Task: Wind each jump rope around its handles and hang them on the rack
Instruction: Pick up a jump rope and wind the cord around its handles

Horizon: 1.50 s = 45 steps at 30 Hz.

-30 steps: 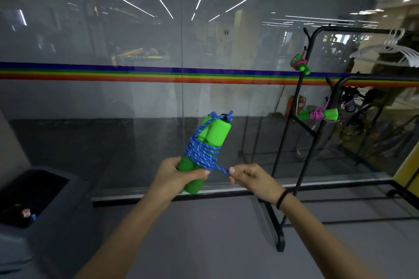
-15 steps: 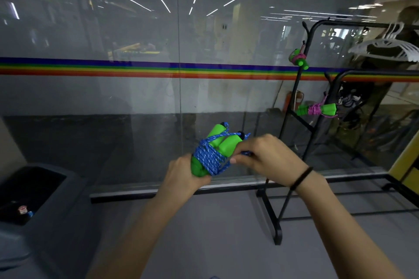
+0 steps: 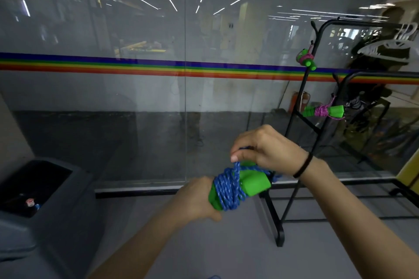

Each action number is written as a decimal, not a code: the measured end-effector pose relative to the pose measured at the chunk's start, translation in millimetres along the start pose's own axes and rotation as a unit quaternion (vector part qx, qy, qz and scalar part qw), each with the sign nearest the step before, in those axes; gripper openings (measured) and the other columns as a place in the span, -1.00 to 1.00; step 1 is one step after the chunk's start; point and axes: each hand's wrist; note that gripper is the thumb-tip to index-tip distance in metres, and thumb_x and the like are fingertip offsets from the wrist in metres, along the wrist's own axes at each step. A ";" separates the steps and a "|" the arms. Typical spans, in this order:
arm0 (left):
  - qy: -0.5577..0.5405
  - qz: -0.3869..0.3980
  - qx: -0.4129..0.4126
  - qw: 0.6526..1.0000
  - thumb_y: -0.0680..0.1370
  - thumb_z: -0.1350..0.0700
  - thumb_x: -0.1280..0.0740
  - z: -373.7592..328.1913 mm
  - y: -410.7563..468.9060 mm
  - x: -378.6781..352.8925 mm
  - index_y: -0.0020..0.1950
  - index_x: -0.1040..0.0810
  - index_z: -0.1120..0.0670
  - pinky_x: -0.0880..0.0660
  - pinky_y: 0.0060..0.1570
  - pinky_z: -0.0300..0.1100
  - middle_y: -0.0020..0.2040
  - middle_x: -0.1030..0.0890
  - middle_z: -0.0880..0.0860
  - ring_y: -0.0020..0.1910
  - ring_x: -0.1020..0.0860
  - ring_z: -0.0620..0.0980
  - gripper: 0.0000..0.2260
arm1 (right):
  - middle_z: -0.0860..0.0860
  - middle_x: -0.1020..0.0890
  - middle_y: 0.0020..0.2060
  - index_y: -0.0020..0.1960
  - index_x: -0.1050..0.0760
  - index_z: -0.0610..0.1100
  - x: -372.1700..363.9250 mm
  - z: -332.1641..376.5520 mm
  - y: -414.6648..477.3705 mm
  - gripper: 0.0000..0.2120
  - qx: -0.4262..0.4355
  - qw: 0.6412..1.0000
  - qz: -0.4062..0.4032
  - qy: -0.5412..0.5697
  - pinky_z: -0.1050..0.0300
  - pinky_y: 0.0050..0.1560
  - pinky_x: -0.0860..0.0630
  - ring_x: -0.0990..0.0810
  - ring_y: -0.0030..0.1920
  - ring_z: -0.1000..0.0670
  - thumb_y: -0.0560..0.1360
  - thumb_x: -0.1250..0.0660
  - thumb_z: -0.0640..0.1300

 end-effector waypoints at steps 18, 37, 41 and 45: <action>-0.404 -0.125 0.014 0.906 0.24 0.04 -0.50 -7.7 4.4 11.0 -0.08 -0.60 0.06 -0.47 -0.15 -0.26 -0.18 -0.63 0.04 -0.22 -0.55 -0.11 -0.71 | -0.03 -0.43 -0.55 -0.45 -0.55 -0.12 -80.5 -23.9 6.4 -0.77 -0.321 0.917 -0.196 0.130 0.40 -0.44 -0.25 -0.39 -0.48 0.16 0.38 -0.34 -0.21; -0.549 -0.185 -0.056 0.813 0.45 0.27 -0.36 -46.5 -15.2 12.6 0.20 -0.46 0.17 -0.57 -0.22 -0.25 -0.07 -0.66 0.06 -0.19 -0.65 -0.05 -0.67 | 0.07 -0.63 -0.28 -0.17 -0.57 -0.11 -52.1 25.4 -32.3 -0.97 -0.168 0.883 -0.413 0.151 0.24 -0.18 -0.50 -0.58 -0.25 0.12 0.41 -0.39 -0.16; -0.539 -0.183 -0.081 0.818 0.44 0.29 -0.35 -52.3 -17.8 11.6 0.14 -0.49 0.09 -0.54 -0.20 -0.33 -0.10 -0.69 -0.05 -0.15 -0.64 -0.15 -0.70 | 0.05 -0.57 -0.25 -0.09 -0.53 -0.12 -50.0 41.3 -27.9 -0.86 -0.119 0.889 -0.417 0.147 0.20 -0.14 -0.53 -0.57 -0.21 0.08 0.39 -0.42 -0.12; -0.576 -0.166 -0.074 0.797 0.31 0.16 -0.38 -51.1 -18.0 7.9 0.05 -0.56 0.05 -0.56 -0.13 -0.28 -0.10 -0.71 -0.04 -0.10 -0.63 -0.13 -0.68 | 0.00 -0.54 -0.18 0.00 -0.55 -0.17 -55.3 43.8 -29.3 -0.80 -0.064 0.904 -0.395 0.149 0.26 -0.08 -0.49 -0.55 -0.14 0.07 0.41 -0.41 -0.12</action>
Point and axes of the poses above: each hand's wrist, its own y-axis towards the middle knuckle, its own x-axis out of the back of the hand, z = x × y
